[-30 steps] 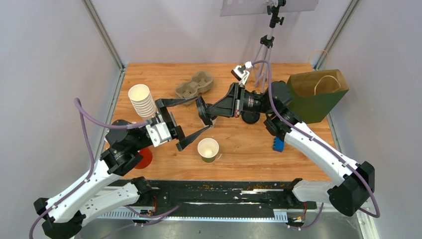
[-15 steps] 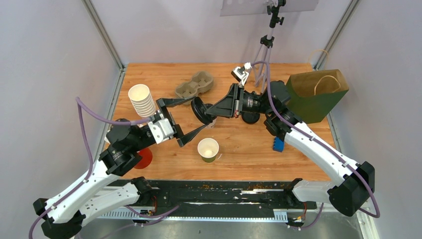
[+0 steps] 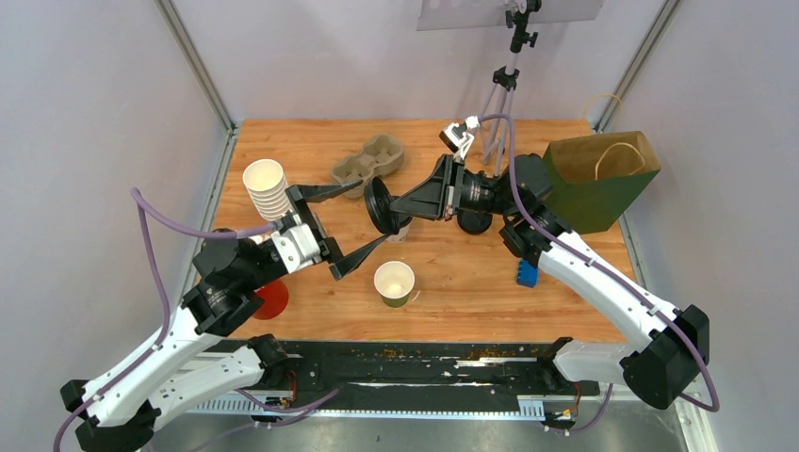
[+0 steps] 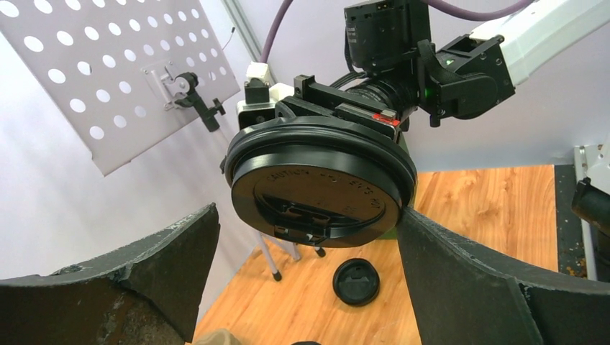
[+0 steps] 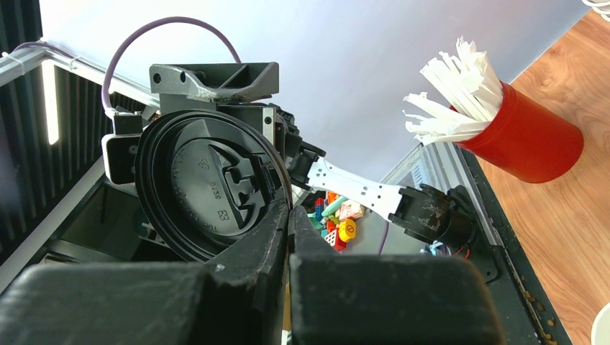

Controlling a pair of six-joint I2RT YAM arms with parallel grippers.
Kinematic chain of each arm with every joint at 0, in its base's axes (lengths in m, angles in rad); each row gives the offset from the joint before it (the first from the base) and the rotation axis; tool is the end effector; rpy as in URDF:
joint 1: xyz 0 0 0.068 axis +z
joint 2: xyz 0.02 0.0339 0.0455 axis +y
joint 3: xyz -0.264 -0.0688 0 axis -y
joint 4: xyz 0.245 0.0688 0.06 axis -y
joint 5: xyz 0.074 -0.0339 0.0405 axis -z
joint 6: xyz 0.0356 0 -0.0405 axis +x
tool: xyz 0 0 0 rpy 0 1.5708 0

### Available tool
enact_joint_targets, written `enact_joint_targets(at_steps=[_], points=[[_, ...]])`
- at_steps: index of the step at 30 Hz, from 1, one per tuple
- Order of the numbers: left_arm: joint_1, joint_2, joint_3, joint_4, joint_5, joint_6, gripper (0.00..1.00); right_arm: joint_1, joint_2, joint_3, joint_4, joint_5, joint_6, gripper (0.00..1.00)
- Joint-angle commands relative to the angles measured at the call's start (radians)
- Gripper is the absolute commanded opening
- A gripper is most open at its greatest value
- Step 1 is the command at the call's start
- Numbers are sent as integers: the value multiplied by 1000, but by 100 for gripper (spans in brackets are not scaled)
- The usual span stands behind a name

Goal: Pack the takeout coffee

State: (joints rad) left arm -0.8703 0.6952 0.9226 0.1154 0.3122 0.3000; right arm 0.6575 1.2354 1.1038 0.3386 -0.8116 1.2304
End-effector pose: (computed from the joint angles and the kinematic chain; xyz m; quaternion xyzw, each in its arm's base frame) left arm 0.0845 -0.1172 0.4326 0.4203 0.4043 -0.3131 0.7496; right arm 0.2061 0.1917 0.4104 -0.1304 0.6421 0.7237 0.2169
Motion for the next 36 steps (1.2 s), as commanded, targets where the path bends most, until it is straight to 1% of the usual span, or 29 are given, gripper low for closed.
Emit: enact_joint_targets(at_steps=[1, 8, 17, 27, 29, 33, 36], points=[[-4, -3, -2, 49, 10, -34, 97, -5, -16, -3, 72, 18, 27, 2], [-4, 12, 11, 62, 44, -31, 100, -5, -20, -5, 50, 9, 21, 2], [-3, 27, 37, 28, 80, 19, 99, -5, -19, -16, 35, 2, 19, 3], [-4, 25, 51, -7, 64, 35, 93, -5, -11, -12, 18, 0, 16, 4], [-4, 23, 55, -17, 49, 33, 92, -5, -12, -10, 7, 0, 8, 7], [-4, 25, 80, -78, 9, 23, 92, -12, -29, -9, -61, 12, -33, 19], [-4, 23, 105, -184, -29, 14, 92, -32, -58, -29, -118, 32, -67, 26]])
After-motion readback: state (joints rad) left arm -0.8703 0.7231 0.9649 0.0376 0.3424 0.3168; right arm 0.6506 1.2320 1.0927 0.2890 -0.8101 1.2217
